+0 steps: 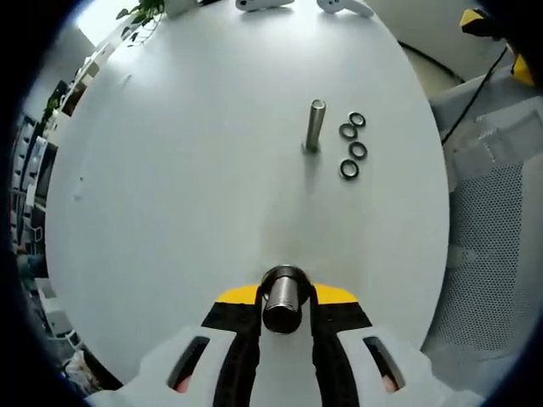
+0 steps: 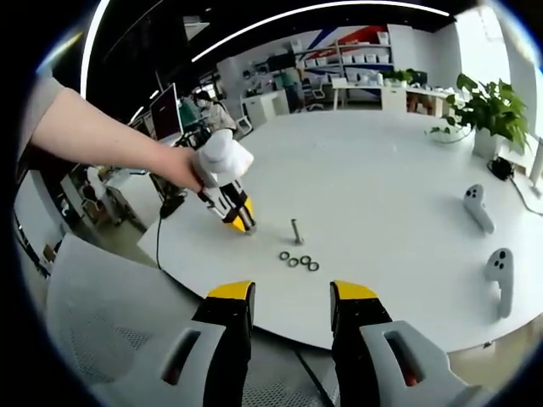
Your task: Place the washer onto the threaded stud by aligning its center hole with the stud, sliding it down to the base, and recovering from edge contact or off-axis alignment until the washer reaches the visible bottom stop.
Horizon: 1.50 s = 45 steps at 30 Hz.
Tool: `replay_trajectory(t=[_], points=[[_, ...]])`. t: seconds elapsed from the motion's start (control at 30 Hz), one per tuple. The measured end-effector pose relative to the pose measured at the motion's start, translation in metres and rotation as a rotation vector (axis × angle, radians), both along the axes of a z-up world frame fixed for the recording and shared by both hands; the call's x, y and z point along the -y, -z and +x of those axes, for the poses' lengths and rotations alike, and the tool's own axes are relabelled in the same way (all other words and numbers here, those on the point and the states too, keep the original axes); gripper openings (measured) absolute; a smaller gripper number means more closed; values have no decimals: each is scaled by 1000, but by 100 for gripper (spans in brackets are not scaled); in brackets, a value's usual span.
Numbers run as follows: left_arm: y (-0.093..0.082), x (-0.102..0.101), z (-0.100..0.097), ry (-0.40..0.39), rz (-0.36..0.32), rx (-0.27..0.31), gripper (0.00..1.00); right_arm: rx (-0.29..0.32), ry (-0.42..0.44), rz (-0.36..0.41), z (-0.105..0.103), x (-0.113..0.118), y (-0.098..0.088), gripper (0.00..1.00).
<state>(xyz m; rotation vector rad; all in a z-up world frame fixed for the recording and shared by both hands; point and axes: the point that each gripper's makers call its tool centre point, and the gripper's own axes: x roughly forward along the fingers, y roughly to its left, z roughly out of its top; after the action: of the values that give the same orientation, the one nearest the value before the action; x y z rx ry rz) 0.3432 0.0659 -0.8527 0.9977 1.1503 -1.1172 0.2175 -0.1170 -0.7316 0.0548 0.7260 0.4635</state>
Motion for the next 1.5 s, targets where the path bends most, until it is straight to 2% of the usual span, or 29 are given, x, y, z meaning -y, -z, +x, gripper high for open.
replay_trajectory(t=[0.13, 0.3, 0.4, 0.53, 0.7, 0.8, 0.9, 1.07, 1.17, 1.3, 1.4, 1.5], points=[[1, -3, 0, -23, -5, 15, 21, -1, -2, -1, 0, 0, 1, 38], [-5, -7, 3, -80, -40, 50, 28, -1, -13, -1, 0, -1, 0, 38], [-14, -10, 5, -172, -92, 63, 28, 1, -17, 2, 0, -2, 0, 38], [-31, -14, 5, -255, -163, 104, 28, 4, -27, 2, 0, -3, -1, 38], [-45, -23, -4, -296, -185, 137, 28, 24, -17, 8, 2, -2, -4, 40], [-55, -23, -10, -337, -229, 157, 28, 20, -34, 4, 1, -5, -3, 39], [-68, -21, -19, -401, -303, 178, 29, 25, -36, 7, 1, -5, -4, 39], [-84, -22, -37, -443, -366, 204, 29, 22, -43, 1, 0, -6, -4, 39], [-96, -24, -48, -505, -432, 230, 30, 21, -46, 1, 0, -7, -4, 39], [-106, -31, -65, -522, -454, 258, 30, 36, -39, 10, 1, -6, -7, 39], [-117, -35, -77, -584, -526, 263, 30, 34, -40, 0, 0, -6, -6, 40], [-127, -40, -86, -602, -564, 285, 30, 40, -28, 6, 1, -5, -7, 40]])
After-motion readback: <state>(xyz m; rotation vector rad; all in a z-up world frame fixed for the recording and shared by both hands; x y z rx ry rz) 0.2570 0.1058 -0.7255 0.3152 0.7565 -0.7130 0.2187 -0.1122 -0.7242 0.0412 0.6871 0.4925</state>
